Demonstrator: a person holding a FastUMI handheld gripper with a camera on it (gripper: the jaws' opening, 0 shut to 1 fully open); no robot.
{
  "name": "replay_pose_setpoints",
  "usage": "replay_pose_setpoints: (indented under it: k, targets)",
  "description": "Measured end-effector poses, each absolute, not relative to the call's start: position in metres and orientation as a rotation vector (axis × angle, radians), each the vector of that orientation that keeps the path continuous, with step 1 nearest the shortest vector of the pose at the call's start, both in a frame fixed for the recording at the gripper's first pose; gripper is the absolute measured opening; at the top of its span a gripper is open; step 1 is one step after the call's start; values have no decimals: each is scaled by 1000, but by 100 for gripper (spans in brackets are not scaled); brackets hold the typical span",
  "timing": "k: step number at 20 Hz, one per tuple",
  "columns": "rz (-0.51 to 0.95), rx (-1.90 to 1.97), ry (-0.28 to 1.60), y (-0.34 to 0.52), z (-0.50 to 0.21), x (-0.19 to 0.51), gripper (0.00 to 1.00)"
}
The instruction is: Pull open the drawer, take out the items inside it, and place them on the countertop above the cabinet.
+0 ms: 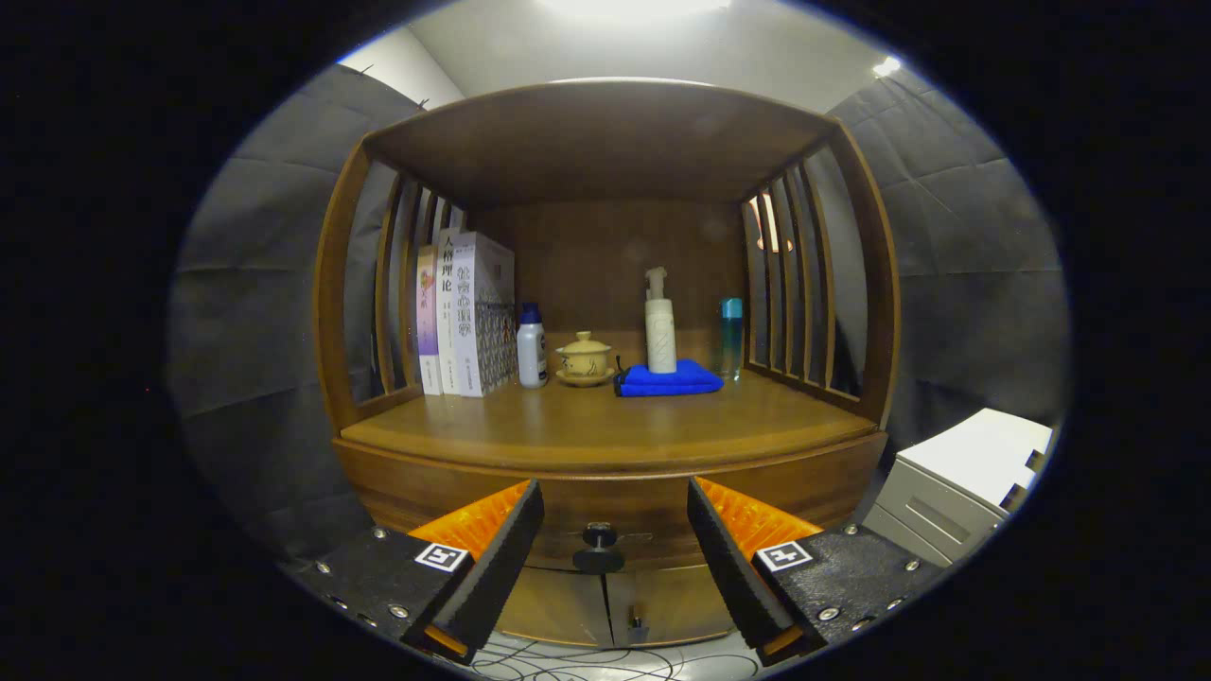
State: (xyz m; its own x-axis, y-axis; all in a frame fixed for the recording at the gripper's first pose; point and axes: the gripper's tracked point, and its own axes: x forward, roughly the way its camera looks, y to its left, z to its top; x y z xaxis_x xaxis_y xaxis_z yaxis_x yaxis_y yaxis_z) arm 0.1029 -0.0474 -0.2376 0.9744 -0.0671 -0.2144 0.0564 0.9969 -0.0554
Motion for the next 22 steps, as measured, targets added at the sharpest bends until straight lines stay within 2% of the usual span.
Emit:
replay_pose_setpoints:
  k: [7,9,12,16,22]
  targets:
    - [-47,-79,303,-41,-306,122,93]
    - [-48,-66,320,-44,-318,124,89]
    - [-42,-70,318,-45,-325,132,68]
    - [-28,-69,329,-43,-333,136,50]
    - [10,-109,292,-43,-336,134,38]
